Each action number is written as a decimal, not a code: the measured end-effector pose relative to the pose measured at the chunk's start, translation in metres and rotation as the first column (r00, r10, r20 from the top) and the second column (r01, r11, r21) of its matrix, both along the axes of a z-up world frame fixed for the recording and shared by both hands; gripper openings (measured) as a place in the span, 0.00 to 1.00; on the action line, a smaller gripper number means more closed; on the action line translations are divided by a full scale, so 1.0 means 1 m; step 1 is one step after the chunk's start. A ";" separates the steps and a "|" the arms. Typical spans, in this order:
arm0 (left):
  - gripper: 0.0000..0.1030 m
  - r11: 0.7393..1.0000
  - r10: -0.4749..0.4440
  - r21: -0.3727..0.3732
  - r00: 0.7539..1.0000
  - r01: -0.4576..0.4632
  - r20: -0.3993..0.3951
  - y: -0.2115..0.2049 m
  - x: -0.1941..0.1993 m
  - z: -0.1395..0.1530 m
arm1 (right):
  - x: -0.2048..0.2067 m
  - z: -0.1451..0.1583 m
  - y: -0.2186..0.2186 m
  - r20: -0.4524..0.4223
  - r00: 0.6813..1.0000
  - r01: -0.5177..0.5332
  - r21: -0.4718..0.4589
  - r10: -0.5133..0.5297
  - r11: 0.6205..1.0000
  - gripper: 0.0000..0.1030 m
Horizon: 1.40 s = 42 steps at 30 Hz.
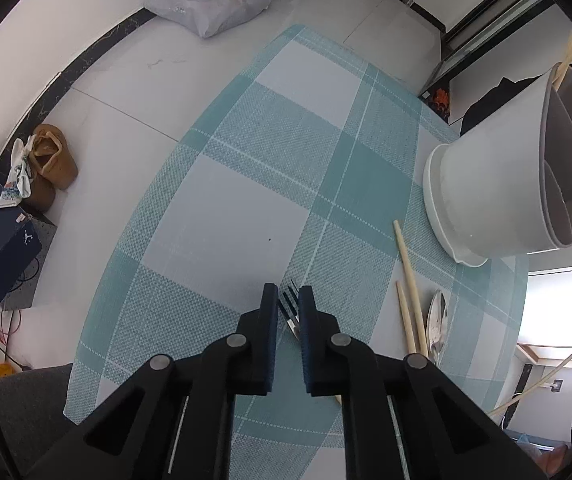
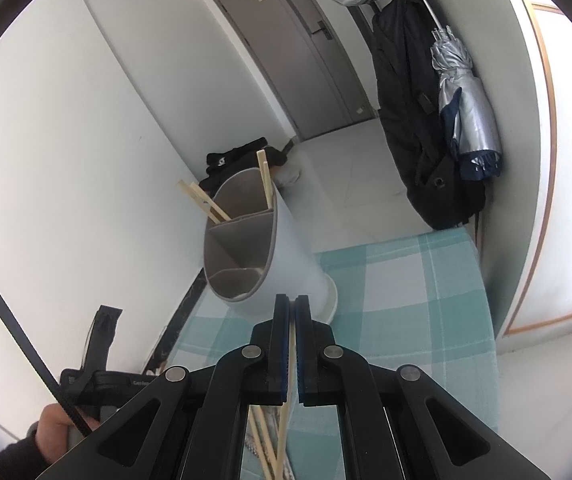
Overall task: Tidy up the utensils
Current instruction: 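Raise the fork with the left gripper while the right gripper holds the chopstick over the caddy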
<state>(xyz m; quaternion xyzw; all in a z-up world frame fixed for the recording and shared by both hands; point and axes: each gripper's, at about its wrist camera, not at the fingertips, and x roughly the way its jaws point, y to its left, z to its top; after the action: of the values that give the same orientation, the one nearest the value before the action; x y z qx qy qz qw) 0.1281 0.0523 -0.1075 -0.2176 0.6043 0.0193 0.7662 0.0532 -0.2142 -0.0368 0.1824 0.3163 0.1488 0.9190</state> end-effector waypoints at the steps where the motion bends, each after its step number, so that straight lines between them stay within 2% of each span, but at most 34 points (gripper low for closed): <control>1: 0.03 1.000 0.000 0.010 1.000 0.000 0.006 -0.001 0.002 0.001 | 0.000 0.000 0.000 0.001 1.000 0.000 0.001 0.000 1.000 0.02; 10: 0.01 0.998 0.003 0.059 0.996 -0.008 0.088 -0.002 0.007 0.015 | -0.002 0.006 0.008 0.033 0.999 -0.014 -0.036 0.016 0.999 0.02; 18: 0.00 0.994 -0.019 0.109 0.978 -0.004 0.208 0.006 0.002 0.040 | -0.007 0.012 0.012 0.075 0.997 -0.019 -0.067 0.024 0.998 0.02; 20: 0.00 0.996 -0.017 0.090 0.962 -0.008 0.271 0.008 -0.001 0.052 | -0.008 0.013 0.013 0.080 0.996 -0.019 -0.076 0.025 0.997 0.02; 24: 0.00 0.994 -0.041 0.112 0.931 0.000 0.363 0.007 -0.005 0.074 | -0.011 0.015 0.014 0.089 0.996 -0.009 -0.084 0.016 0.996 0.02; 29: 0.00 0.991 -0.073 0.133 0.900 0.016 0.430 0.005 -0.015 0.091 | -0.018 0.018 0.019 0.110 0.994 -0.015 -0.104 0.027 0.994 0.02; 33: 0.00 0.981 -0.135 0.185 0.863 0.049 0.486 -0.003 -0.031 0.107 | -0.022 0.020 0.027 0.113 0.993 -0.030 -0.126 0.044 0.992 0.02; 36: 0.00 0.979 -0.157 0.192 0.838 0.065 0.522 -0.005 -0.040 0.115 | -0.033 0.028 0.041 0.160 0.983 -0.057 -0.197 0.089 0.979 0.02; 42: 0.00 0.975 -0.197 0.196 0.805 0.102 0.559 -0.009 -0.055 0.129 | -0.042 0.032 0.054 0.172 0.979 -0.069 -0.225 0.109 0.972 0.02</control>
<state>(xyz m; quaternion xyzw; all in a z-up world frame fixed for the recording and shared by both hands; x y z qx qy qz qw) 0.0736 0.0437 0.0215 -0.1042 0.3565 -0.0604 0.9265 0.0114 -0.1606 -0.0047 0.0520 0.2527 0.1706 0.9510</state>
